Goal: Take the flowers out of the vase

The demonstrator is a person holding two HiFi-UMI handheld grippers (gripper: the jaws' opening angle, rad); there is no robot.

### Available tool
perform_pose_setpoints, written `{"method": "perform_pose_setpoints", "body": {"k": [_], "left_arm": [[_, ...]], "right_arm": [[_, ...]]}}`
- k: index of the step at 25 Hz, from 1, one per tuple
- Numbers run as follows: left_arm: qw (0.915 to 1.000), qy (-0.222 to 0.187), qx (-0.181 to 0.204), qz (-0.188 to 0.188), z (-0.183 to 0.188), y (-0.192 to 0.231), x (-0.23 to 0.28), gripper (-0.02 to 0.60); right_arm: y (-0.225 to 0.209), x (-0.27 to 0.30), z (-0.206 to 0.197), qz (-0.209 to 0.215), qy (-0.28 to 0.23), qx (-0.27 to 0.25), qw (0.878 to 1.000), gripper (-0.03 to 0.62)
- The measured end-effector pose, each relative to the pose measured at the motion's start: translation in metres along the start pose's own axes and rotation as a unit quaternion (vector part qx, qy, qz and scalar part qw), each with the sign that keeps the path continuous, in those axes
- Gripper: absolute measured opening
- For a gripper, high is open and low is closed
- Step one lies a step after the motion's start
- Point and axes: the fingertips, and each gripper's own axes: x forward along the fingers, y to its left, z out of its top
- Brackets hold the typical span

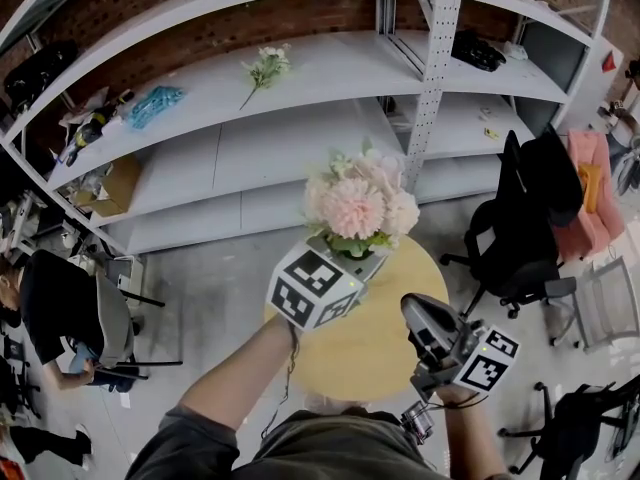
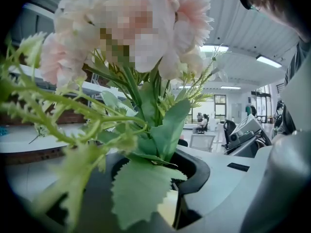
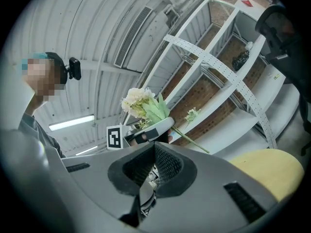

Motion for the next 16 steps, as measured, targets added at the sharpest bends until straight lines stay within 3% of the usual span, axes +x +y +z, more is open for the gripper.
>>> {"method": "perform_pose_setpoints", "body": {"k": [16], "left_arm": [[0.9997, 0.015, -0.020, 0.001, -0.015, 0.009, 0.004, 0.067]], "right_arm": [[-0.011, 0.005, -0.006, -0.001, 0.005, 0.018, 1.000, 0.014]]}}
